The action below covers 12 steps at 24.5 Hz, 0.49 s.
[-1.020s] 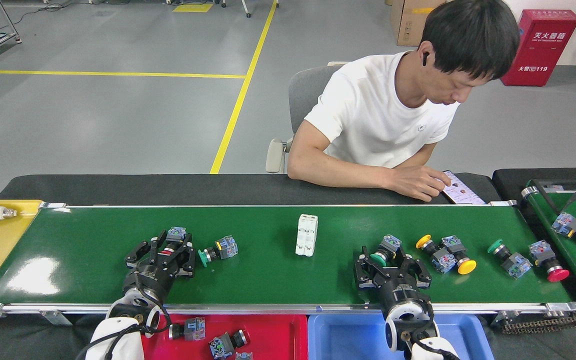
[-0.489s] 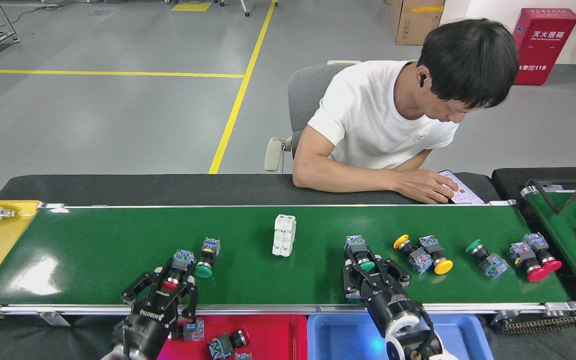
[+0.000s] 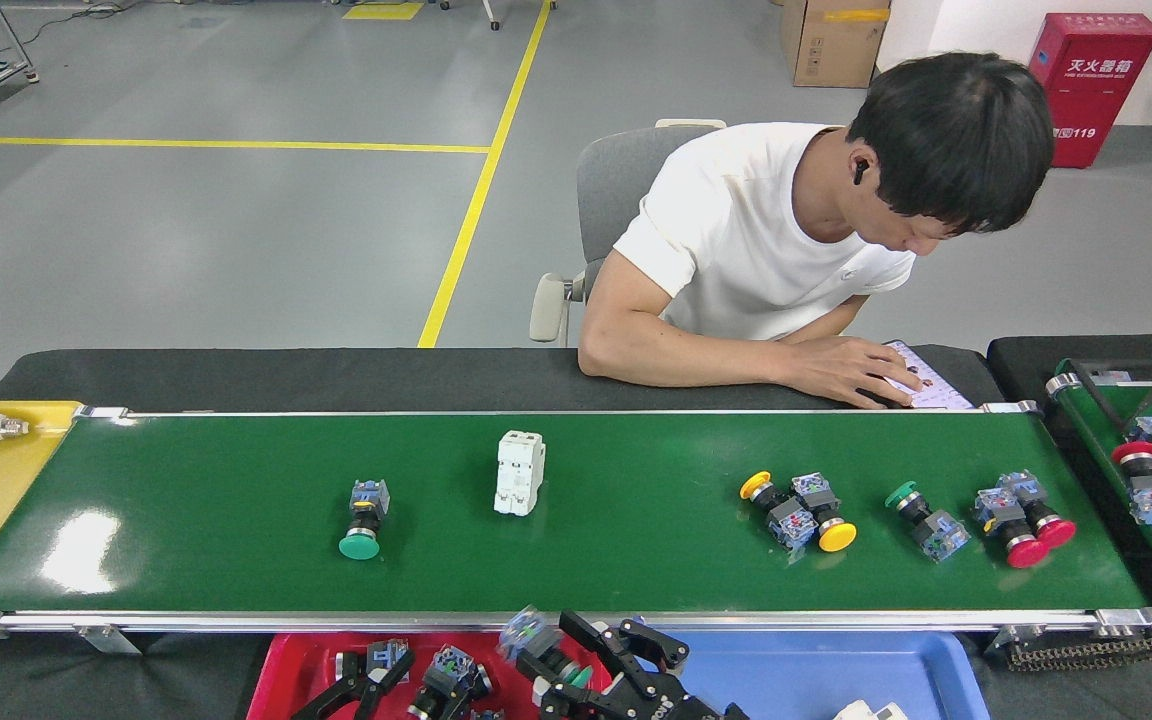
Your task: Pick switch part from conveyor to tray
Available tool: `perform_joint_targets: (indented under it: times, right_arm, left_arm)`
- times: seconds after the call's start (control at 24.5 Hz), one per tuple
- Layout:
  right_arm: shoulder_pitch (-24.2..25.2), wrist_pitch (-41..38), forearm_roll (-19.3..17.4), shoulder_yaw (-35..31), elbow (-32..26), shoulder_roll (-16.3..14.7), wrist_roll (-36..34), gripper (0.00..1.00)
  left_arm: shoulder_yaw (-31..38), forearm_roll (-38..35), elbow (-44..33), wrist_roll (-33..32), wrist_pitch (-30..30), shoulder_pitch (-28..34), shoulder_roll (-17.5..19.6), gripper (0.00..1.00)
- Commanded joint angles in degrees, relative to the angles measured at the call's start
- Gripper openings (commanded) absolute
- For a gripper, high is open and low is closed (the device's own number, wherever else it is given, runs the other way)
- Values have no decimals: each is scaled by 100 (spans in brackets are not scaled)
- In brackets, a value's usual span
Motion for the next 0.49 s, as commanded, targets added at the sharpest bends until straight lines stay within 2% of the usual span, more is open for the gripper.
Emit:
perform_joint_targets:
  times: [0.0,0.08,0.16,0.29,0.33,0.45]
  right_arm:
    - [-55,117,1,19,-44,-8,35,98]
    - [-55,152,1,1,-44,-17,35,97]
    - [-81,169,-17,-113,-61,0,35,97]
    - [-90,310,-8,-965,-88,62,26,95]
    - [-99,608,1,-1176,-131,62,18,91]
    - [-195,1620,18,-1581,-149,-96,-9,91]
  left_arm:
    - [341,130,-35,38,85,-22,-175,100]
    - [948,367,-8,-15,68,-22,-447,100]
    - [1431,569,44,-173,68,-40,-544,100]
    - [2020,1220,334,-489,77,-101,-544,100]
    - [2160,1386,457,-542,85,-110,-518,100]
    - [2363,1466,756,-551,85,-198,-465,100]
